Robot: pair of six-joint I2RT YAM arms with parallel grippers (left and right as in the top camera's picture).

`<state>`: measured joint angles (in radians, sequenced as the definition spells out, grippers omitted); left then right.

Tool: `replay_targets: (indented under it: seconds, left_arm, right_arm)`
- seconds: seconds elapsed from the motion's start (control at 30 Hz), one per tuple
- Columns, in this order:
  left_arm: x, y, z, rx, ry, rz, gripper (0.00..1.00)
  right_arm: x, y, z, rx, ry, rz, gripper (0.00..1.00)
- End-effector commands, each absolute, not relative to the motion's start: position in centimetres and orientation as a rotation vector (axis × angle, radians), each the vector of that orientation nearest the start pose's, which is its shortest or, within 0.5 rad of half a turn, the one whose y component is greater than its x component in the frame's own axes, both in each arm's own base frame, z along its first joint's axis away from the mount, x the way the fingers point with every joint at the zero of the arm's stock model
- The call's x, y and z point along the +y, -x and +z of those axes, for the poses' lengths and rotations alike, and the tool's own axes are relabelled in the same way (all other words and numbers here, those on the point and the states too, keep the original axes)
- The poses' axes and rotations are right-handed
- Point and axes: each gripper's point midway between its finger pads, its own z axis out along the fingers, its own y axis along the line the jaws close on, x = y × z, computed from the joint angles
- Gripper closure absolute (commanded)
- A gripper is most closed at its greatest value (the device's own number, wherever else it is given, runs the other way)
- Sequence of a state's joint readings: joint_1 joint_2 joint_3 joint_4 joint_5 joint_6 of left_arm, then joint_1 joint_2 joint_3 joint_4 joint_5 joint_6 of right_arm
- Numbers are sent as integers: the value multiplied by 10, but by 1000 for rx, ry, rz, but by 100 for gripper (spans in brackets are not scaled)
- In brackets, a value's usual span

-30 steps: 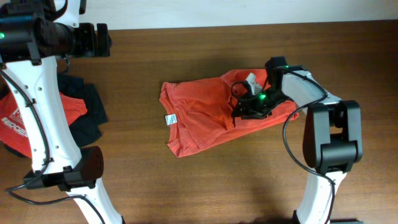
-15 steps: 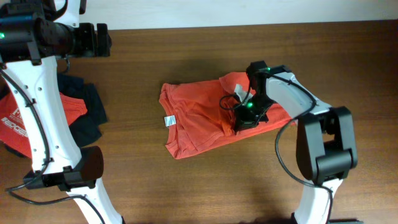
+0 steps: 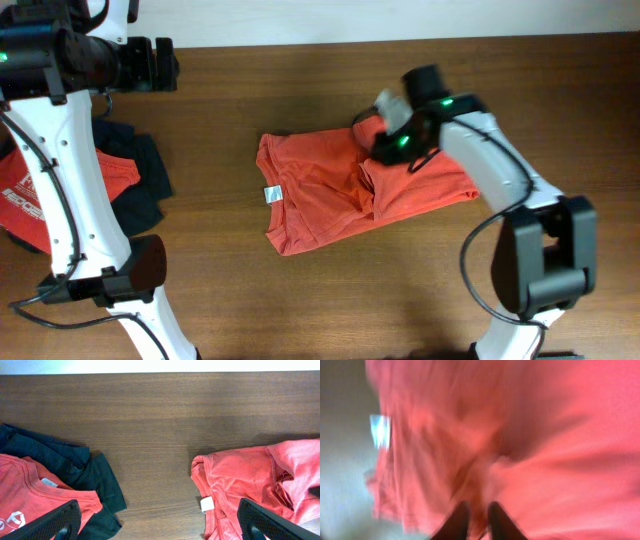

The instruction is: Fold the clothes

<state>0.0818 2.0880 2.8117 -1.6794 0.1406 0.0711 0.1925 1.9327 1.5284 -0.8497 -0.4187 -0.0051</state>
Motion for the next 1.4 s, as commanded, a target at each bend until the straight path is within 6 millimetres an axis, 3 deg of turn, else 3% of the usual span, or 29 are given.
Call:
replay_targets:
  seconds: [0.0, 0.13, 0.17, 0.27, 0.3, 0.37, 0.47, 0.6, 0.63, 0.73, 0.87, 0.93, 1.0, 1.07, 1.1, 1.13, 1.17, 1.37]
  left_arm:
    - [15, -438, 348, 2521, -50, -101, 1]
    - [15, -438, 348, 2521, -50, -101, 1]
    - [15, -438, 348, 2521, -50, -101, 1]
    - [15, -438, 348, 2521, -50, -101, 1]
    - [15, -438, 348, 2521, -50, -101, 1]
    - [15, -438, 348, 2521, -50, -101, 1]
    - [15, -438, 348, 2521, -50, -101, 1]
    - [15, -438, 348, 2521, -50, -101, 0]
    - [15, -438, 348, 2521, -50, -101, 1]
    - [15, -438, 348, 2521, -50, -101, 1]
    - [15, -445, 354, 2484, -53, -96, 0]
    - [15, -446, 354, 2479, -53, -95, 0]
    - [12, -448, 356, 2469, -57, -119, 1]
    - [8, -451, 359, 2447, -70, -149, 1]
    - [6, -450, 359, 2449, -73, -160, 1]
    - [7, -450, 358, 2452, -73, -159, 1]
    - [7, -450, 358, 2453, -73, -159, 1]
    - [4, -447, 356, 2467, -77, -181, 1]
  right_arm:
    - [109, -447, 98, 2757, -1, 573, 87]
    - [110, -453, 59, 2813, -71, 591, 92]
    - [119, -450, 44, 2846, -56, 616, 93]
    - [149, -442, 24, 2879, 9, 736, 96]
    - [178, -438, 19, 2865, 85, 845, 96]
    - [211, -433, 23, 2826, 192, 923, 95]
    - [234, -428, 41, 2776, 307, 928, 95]
    - [235, -424, 84, 2692, 446, 901, 90]
    - [229, -422, 100, 2669, 481, 863, 88]
    - [177, -431, 144, 2635, 381, 534, 82]
    - [116, -435, 168, 2630, 195, 366, 78]
    - [87, -428, 159, 2696, 97, 345, 77]
    - [62, -418, 139, 2786, 8, 331, 69]
    - [45, -405, 116, 2886, -94, 327, 68]
    - [34, -392, 99, 2969, -148, 324, 59]
    - [28, -383, 88, 3024, -182, 324, 48]
    - [22, -373, 76, 3080, -222, 326, 45]
    - [15, -372, 39, 3123, -263, 334, 41]
